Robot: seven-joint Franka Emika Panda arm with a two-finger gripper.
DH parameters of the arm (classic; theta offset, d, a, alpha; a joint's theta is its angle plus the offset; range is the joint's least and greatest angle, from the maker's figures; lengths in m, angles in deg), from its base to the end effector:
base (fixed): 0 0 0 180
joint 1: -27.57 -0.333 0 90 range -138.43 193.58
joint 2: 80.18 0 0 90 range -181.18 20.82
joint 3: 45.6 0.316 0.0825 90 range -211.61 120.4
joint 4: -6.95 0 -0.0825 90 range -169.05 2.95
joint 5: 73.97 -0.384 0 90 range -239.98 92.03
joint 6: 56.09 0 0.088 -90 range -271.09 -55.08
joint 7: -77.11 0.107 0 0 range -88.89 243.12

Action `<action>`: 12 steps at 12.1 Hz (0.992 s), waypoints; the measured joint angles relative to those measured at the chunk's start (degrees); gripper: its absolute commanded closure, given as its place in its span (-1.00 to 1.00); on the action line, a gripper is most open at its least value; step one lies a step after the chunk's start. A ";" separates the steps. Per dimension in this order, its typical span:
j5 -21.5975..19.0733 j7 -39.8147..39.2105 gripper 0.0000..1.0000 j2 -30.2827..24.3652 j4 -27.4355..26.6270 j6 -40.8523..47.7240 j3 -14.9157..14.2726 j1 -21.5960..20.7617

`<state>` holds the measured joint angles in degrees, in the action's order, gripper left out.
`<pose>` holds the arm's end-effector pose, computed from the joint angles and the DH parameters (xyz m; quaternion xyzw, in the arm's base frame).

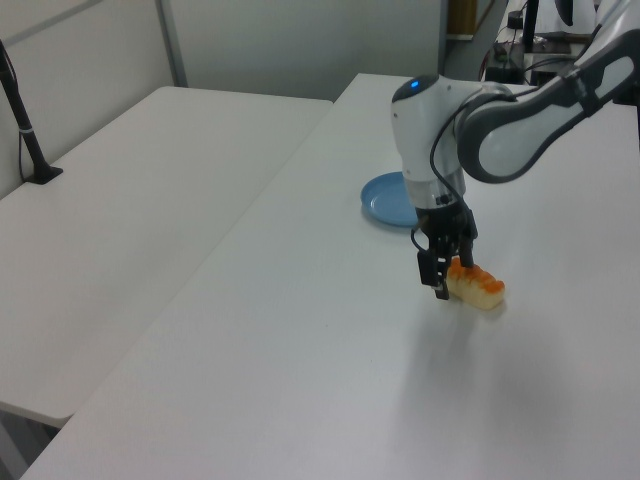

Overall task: Put the bread on a plate
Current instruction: 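Close the gripper around the glazed bread roll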

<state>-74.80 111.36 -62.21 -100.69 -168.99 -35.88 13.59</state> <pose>0.5496 0.2371 0.3305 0.9889 -0.0961 -0.1108 0.0240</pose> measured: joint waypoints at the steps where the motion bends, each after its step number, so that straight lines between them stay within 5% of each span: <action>1: 0.61 0.02 -1.00 0.03 -1.68 -1.26 0.00 0.18; 12: 1.18 0.96 -1.00 -4.03 -3.03 0.90 0.00 1.11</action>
<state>-73.62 112.32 -66.24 -103.72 -168.10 -35.88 14.70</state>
